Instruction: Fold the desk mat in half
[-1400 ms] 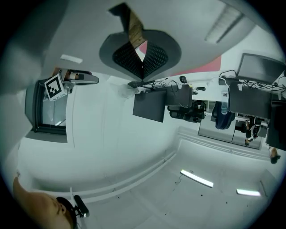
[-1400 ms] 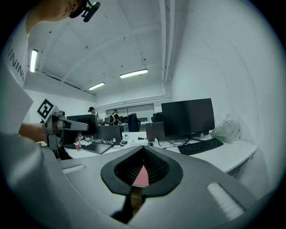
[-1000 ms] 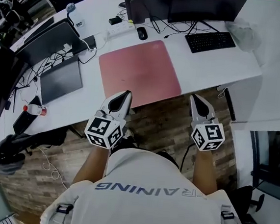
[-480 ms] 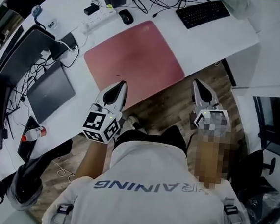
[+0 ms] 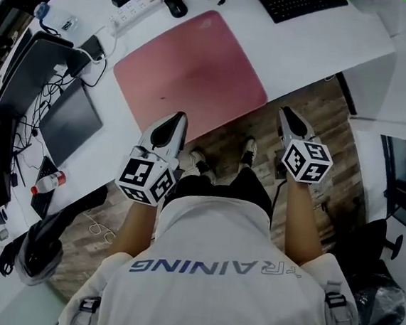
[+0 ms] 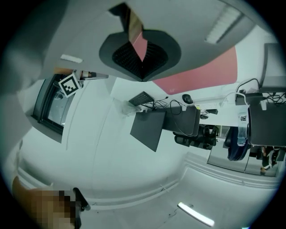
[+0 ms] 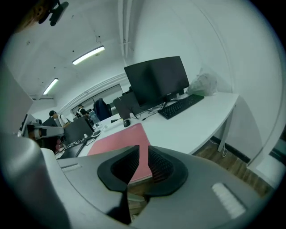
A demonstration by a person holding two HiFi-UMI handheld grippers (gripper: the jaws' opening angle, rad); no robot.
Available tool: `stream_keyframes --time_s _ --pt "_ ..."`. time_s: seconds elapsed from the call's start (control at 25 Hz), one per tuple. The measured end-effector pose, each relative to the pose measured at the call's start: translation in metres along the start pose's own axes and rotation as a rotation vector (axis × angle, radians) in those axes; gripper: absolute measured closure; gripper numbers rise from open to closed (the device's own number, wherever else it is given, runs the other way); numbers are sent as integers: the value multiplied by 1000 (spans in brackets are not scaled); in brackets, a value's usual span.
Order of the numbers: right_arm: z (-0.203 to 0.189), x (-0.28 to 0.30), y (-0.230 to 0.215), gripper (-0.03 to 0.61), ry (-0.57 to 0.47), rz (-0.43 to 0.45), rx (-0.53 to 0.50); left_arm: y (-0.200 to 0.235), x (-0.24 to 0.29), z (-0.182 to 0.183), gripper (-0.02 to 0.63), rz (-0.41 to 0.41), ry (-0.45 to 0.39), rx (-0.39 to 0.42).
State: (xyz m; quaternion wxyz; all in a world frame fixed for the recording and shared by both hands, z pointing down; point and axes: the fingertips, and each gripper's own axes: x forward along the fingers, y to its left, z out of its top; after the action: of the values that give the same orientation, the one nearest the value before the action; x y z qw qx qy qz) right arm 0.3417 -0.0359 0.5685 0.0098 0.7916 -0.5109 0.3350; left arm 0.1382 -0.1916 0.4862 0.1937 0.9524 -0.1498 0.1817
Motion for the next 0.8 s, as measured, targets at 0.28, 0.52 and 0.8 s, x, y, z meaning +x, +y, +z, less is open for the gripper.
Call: stream_keyframes --time_s 0.28,0.52,0.8 --pt "-58 51 -23 469 211 28 59 -20 14 -12 614 63 41 -8" --pt "-91 78 -25 469 312 51 148 -19 14 -17 614 91 50 -2" --pt "-117 99 -25 448 368 38 310 1 1 -18 614 136 61 -10"
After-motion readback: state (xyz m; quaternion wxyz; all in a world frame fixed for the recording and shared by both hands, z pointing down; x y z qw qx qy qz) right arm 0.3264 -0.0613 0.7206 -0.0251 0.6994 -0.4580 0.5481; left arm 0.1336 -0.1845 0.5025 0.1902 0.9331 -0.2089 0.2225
